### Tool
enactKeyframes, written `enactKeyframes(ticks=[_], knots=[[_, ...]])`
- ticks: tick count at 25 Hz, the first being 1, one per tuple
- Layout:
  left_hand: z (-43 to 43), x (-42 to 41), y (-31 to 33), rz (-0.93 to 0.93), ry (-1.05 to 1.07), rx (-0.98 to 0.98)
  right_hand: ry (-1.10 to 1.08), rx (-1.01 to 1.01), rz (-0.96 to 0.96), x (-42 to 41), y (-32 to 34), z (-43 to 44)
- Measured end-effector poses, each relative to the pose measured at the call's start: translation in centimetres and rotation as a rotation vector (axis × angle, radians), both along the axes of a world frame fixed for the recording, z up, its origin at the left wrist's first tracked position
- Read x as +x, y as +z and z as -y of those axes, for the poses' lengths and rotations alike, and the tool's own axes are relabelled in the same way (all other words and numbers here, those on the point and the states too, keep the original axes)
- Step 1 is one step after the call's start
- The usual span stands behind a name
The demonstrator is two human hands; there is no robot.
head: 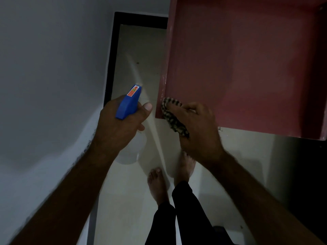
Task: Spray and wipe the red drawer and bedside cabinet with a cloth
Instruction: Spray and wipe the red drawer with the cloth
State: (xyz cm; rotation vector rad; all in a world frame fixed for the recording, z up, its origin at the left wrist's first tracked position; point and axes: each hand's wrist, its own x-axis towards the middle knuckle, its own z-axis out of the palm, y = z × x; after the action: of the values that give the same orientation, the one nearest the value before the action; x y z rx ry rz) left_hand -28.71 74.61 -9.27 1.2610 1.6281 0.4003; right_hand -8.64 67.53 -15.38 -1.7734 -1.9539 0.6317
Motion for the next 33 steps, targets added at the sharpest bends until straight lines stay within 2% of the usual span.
enactKeyframes(ticks=[4, 8, 14, 20, 25, 30, 33], knots=[[0.3, -0.8, -0.2, 0.0, 0.025, -0.017, 0.119, 0.091, 0.032, 0.0, 0.0, 0.7], [0.0, -0.9, 0.2, -0.011, 0.01, -0.04, 0.244, 0.1, 0.149, -1.4, -0.1, 0.6], [-0.4, -0.9, 0.3, 0.01, 0.035, -0.019, 0.169, 0.081, 0.132, -1.9, -1.1, -1.1], [-1.0, -1.0, 0.8, 0.019, 0.063, -0.002, 0.254, 0.112, 0.126, -0.7, -1.3, -1.1], [-1.3, -0.9, 1.0, 0.024, 0.089, 0.012, 0.13, 0.108, 0.084, -0.5, -1.4, -4.2], [-1.7, -0.7, 1.0, 0.01, 0.096, -0.001, 0.241, 0.117, 0.037, -0.9, -1.2, -0.5], [-1.9, -0.3, 1.0, 0.02, 0.107, -0.013, 0.233, 0.123, 0.057, -0.5, -1.3, -1.9]])
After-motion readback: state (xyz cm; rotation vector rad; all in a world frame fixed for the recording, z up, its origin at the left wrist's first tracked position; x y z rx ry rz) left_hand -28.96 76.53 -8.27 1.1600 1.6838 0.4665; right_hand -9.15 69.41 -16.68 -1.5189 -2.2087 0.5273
